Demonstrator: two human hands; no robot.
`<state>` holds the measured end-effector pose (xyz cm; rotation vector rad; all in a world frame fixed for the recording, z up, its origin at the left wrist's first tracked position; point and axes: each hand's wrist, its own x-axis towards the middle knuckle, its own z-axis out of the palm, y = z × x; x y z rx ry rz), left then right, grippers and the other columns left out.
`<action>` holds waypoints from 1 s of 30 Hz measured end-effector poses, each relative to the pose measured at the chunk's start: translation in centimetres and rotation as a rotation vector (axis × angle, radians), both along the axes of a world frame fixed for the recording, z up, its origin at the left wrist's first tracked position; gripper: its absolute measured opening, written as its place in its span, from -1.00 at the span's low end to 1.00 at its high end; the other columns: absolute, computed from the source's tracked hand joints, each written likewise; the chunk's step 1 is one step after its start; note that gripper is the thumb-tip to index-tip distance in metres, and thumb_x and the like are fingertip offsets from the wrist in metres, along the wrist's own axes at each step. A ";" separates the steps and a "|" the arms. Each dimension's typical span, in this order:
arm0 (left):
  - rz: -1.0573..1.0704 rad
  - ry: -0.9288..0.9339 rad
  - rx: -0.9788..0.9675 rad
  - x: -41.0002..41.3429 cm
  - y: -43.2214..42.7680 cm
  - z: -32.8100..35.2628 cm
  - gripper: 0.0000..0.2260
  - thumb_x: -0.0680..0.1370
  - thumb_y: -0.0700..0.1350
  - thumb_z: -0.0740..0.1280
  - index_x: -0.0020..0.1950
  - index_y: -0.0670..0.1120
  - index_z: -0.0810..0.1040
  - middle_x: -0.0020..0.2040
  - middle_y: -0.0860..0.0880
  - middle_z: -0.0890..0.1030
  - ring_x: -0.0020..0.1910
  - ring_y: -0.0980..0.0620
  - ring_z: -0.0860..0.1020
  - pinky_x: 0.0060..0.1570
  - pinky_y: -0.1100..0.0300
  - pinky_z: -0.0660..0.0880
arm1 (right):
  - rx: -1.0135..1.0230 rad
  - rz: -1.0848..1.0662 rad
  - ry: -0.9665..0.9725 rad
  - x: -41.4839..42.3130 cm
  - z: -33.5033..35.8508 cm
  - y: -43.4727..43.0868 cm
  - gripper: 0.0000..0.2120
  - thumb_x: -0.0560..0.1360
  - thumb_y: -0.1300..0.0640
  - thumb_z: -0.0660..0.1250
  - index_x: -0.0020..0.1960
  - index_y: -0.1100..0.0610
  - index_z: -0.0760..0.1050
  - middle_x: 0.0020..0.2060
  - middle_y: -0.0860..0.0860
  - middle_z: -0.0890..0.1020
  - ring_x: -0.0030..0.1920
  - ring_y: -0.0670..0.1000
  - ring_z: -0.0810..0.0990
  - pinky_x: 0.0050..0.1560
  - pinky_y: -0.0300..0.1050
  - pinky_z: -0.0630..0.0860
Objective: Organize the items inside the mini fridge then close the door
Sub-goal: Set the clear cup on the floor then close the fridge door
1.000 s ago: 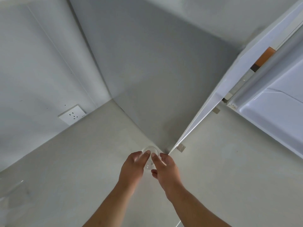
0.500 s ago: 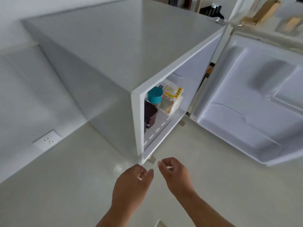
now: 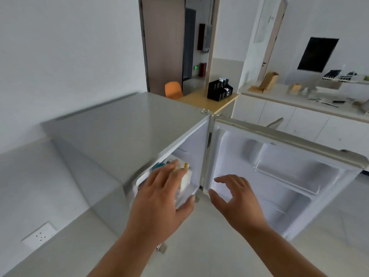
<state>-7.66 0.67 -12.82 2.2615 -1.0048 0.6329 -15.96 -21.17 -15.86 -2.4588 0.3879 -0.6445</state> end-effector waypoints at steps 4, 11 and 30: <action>0.186 -0.028 0.145 2.7 0.7 5.6 -0.33 0.42 0.23 0.47 0.46 -0.01 0.47 0.50 -0.11 0.50 0.44 -0.21 0.46 0.37 -0.22 0.47 | -0.246 -0.026 -0.041 0.8 5.8 -4.2 -0.55 0.51 -0.25 0.37 0.30 -0.04 0.60 0.25 -0.10 0.63 0.35 0.01 0.47 0.25 -0.05 0.48; 0.311 0.168 0.477 7.4 1.3 9.2 -0.15 0.46 0.41 0.34 0.65 0.12 0.16 0.68 0.00 0.20 0.63 -0.11 0.19 0.58 -0.12 0.17 | -0.506 -0.175 0.147 1.1 11.4 -12.6 -0.28 0.50 -0.40 0.28 0.53 -0.06 0.37 0.48 -0.02 0.48 0.53 0.11 0.32 0.50 0.12 0.31; 0.335 0.224 0.499 8.0 1.1 8.7 -0.38 0.56 0.30 0.23 0.60 0.17 0.28 0.61 0.11 0.35 0.57 -0.02 0.30 0.51 -0.04 0.27 | -0.618 -0.295 0.447 -6.2 9.3 -18.3 -0.51 0.66 -0.19 0.07 0.57 -0.13 0.25 0.23 -0.04 0.55 0.19 0.09 0.55 0.19 0.02 0.53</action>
